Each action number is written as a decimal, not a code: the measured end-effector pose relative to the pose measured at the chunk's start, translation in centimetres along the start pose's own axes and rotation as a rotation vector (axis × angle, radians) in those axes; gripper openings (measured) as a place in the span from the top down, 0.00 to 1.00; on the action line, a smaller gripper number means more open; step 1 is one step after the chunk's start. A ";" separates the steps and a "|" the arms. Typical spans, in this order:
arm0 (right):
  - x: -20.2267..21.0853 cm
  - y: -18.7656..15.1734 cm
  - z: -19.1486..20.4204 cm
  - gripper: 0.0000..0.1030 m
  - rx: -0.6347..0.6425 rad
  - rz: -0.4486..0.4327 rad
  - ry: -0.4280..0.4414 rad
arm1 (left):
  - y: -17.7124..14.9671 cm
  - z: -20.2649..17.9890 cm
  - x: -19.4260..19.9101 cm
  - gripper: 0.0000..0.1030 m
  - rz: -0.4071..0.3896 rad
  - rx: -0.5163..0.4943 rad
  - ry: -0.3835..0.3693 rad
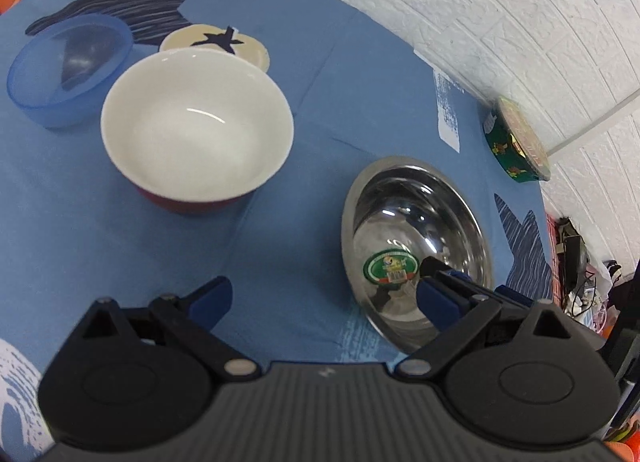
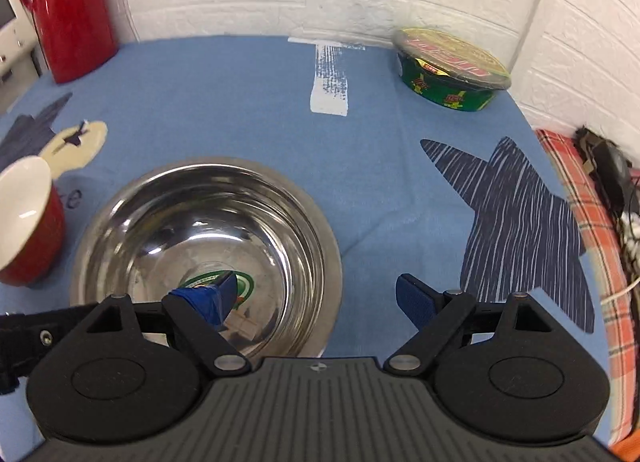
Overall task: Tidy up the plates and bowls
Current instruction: 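Move both grippers toward the steel bowl, then close the left gripper on the steel bowl rim while the right gripper grips it, then carry the steel bowl with both grippers and lower it beside the plate stack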
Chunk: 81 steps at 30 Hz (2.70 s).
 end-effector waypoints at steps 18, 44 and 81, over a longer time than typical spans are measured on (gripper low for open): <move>-1.6 0.2 0.1 0.25 0.012 -0.026 0.116 | 0.3 0.1 -1.3 0.06 -0.050 0.031 0.056; 6.5 -9.4 5.7 0.50 0.070 0.008 0.292 | -7.0 1.3 4.4 0.98 0.104 -0.262 0.003; 14.0 -30.0 11.2 0.42 0.185 -0.074 0.244 | -25.7 11.4 12.0 0.42 0.125 -0.479 -0.078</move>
Point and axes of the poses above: each gripper's, at about its wrist camera, not at the fingertips, and x roughly against the way its jaws point, z to its left, y to its top, the point moved 9 cm from there along -x, roughly the way its jaws point, and after that the axes turned 11 degrees about z, right-handed, at the moved point
